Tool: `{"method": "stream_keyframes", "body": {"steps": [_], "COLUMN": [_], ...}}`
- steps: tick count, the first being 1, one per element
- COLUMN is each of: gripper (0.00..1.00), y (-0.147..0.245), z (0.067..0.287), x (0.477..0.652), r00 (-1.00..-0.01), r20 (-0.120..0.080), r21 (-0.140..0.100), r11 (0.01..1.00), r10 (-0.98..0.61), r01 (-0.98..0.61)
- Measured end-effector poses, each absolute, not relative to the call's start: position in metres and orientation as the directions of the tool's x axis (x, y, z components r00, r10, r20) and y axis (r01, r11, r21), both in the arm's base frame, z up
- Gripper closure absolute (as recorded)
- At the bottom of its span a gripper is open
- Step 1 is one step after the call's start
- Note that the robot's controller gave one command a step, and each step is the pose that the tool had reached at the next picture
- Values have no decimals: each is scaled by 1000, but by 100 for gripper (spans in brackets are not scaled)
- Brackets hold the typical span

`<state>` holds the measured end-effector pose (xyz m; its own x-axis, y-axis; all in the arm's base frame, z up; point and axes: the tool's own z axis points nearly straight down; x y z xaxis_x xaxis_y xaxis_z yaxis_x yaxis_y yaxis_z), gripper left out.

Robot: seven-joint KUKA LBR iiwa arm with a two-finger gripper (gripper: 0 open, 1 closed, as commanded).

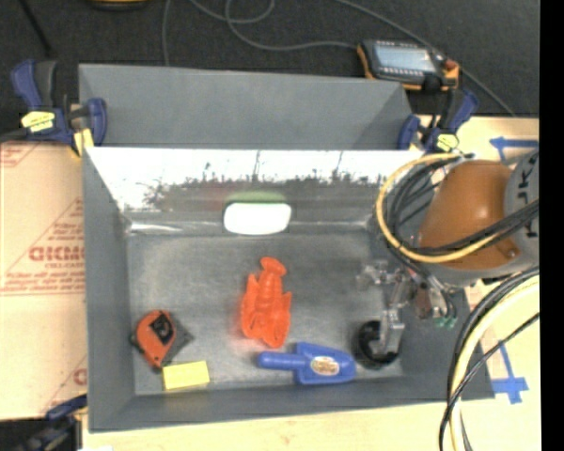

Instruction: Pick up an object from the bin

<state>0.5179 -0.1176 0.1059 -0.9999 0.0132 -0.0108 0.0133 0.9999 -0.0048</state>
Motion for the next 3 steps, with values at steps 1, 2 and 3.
{"method": "stream_keyframes", "body": {"steps": [1,2,3], "gripper": [100,100,100], "y": [-139,-139,-137], "z": [74,74,74], "x": [486,486,495], "r00": [-963,-963,-927], "r20": [-6,-6,-1], "r21": [2,2,2], "r11": [963,963,927], "r10": [-271,-271,-375], "r01": [-271,-271,-375]}}
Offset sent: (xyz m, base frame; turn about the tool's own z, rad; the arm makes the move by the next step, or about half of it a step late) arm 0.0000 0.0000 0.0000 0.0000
